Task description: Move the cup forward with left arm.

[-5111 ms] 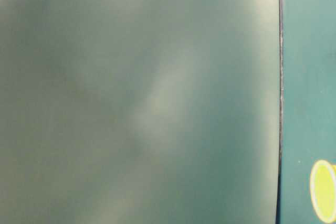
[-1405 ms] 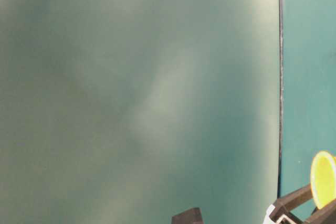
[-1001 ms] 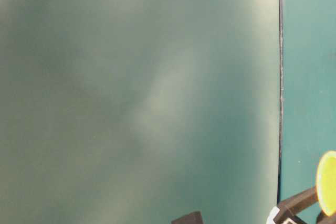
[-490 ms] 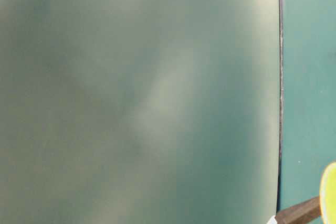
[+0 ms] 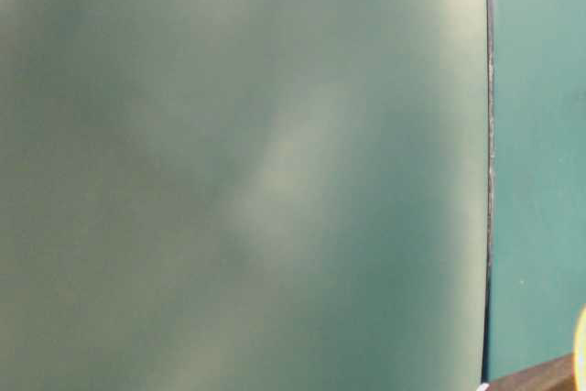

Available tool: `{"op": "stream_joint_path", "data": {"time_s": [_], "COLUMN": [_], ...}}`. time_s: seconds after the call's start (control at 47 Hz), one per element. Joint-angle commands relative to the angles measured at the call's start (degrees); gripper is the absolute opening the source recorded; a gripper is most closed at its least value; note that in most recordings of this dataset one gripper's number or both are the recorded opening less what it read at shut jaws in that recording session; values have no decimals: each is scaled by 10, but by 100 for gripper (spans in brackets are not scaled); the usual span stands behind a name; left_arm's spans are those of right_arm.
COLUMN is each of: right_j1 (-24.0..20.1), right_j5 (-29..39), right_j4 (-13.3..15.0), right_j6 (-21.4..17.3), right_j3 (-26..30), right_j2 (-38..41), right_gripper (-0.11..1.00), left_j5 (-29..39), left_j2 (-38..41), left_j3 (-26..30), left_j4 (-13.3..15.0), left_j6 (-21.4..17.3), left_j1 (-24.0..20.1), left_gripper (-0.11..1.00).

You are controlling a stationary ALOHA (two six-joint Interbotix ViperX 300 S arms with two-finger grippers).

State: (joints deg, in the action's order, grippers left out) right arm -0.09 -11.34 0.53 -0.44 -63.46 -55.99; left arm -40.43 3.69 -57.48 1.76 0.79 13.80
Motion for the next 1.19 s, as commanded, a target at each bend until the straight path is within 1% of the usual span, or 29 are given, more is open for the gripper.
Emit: {"op": "stream_joint_path", "data": {"time_s": [0.0, 0.17, 0.447, 0.852, 0.98, 1.171], "right_j1": [-1, -1, -1, -1, -1, -1], "right_j5": [-2, -2, -2, -1, -2, -2], "right_j4": [0, 1, 0, 1, 1, 0], "right_j6": [-1, -1, -1, -1, -1, -1], "right_j3": [18, 18, 18, 18, 18, 18], "right_j2": [1, 1, 1, 1, 1, 1], "right_gripper": [0, 0, 0, 0, 0, 0], "left_j5": [-5, -5, -5, -3, 0, 14], "left_j2": [-12, -11, -3, 12, 18, 25], "left_j3": [10, 14, 24, 46, 47, 62], "left_j4": [5, 24, 41, 42, 41, 51], "left_j6": [1, 1, 1, 0, -1, -1], "left_j1": [14, 41, 77, 112, 129, 155], "left_gripper": [65, 65, 65, 65, 65, 65]}}
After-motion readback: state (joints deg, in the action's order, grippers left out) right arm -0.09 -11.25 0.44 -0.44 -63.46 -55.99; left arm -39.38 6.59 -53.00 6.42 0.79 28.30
